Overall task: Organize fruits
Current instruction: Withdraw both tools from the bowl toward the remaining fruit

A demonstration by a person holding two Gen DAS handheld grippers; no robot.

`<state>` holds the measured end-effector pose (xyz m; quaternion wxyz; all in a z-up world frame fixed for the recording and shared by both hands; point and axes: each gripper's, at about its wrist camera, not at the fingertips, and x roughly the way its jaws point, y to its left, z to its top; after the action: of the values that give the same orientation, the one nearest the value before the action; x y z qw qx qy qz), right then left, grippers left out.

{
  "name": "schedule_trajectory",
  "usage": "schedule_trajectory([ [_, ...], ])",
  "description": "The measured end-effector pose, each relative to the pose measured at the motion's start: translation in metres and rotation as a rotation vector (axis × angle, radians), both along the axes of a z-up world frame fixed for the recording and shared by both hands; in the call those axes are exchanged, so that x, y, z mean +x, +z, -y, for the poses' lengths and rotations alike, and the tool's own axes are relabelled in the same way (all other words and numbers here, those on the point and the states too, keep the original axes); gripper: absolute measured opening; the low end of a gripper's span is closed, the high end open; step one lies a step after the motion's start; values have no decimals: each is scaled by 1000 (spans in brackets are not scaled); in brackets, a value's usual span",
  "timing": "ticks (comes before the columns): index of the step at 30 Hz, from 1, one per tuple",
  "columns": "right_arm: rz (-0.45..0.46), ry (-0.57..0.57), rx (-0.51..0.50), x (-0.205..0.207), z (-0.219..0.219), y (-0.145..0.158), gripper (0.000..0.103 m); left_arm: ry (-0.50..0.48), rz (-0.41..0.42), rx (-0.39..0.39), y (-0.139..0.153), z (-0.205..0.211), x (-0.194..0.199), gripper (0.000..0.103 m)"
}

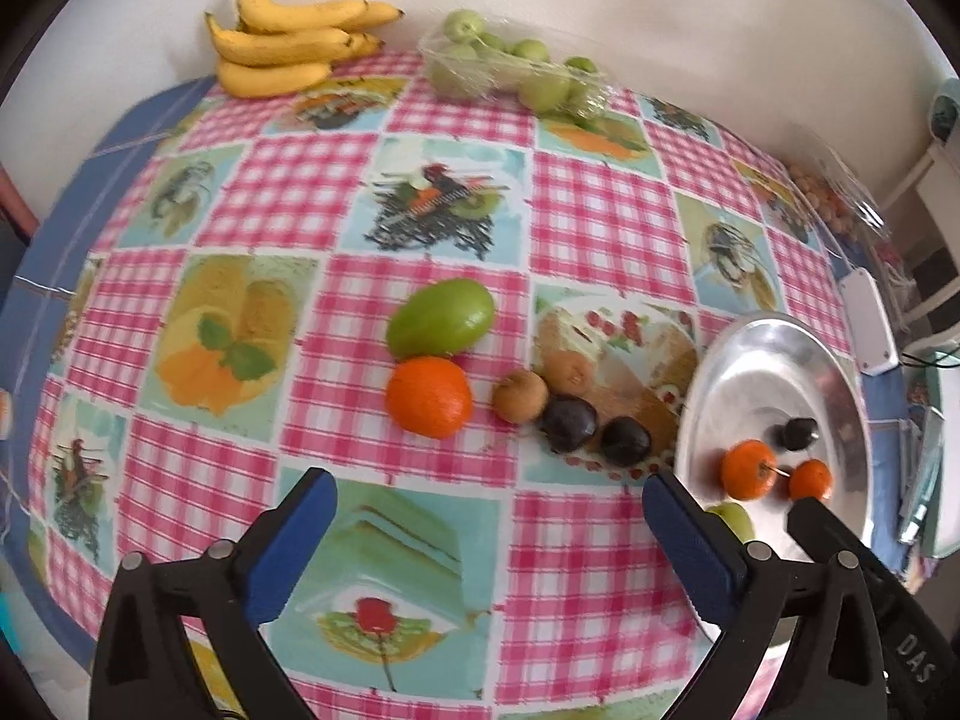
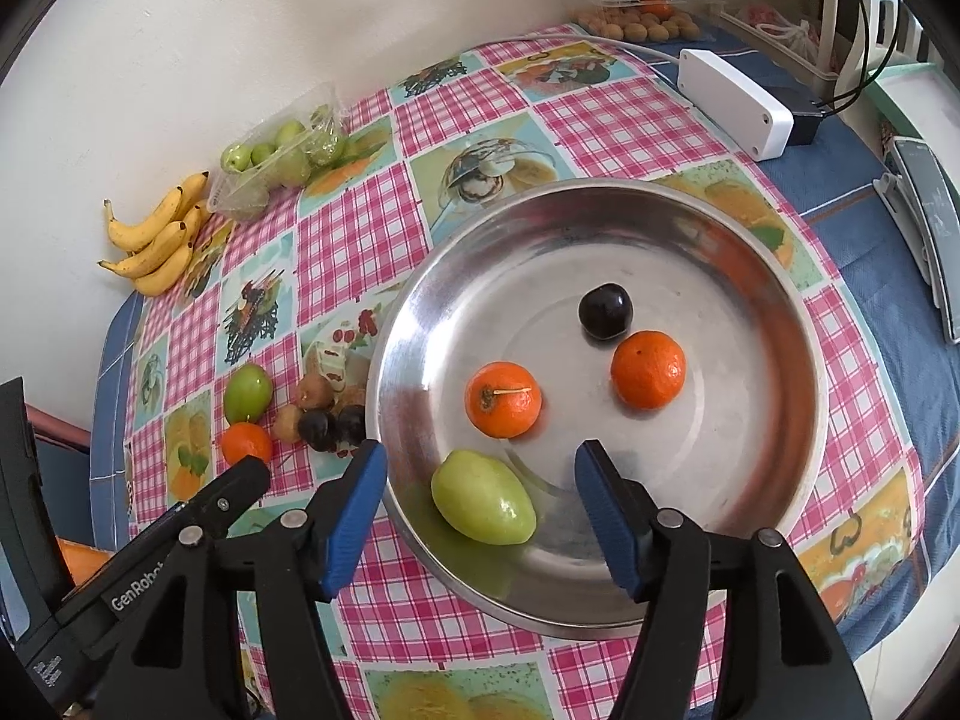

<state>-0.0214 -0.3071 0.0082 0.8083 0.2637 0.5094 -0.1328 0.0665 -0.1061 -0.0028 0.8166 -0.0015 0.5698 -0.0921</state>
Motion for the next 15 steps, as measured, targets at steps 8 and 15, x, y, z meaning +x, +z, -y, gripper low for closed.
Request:
schedule_trajectory([
  [8,21,-3,-37,2,2,5,79,43,7,15,0,-12,4,103],
  [15,28,-20,-74,2,4,8,87,79,22,27,4,-27,11,103],
])
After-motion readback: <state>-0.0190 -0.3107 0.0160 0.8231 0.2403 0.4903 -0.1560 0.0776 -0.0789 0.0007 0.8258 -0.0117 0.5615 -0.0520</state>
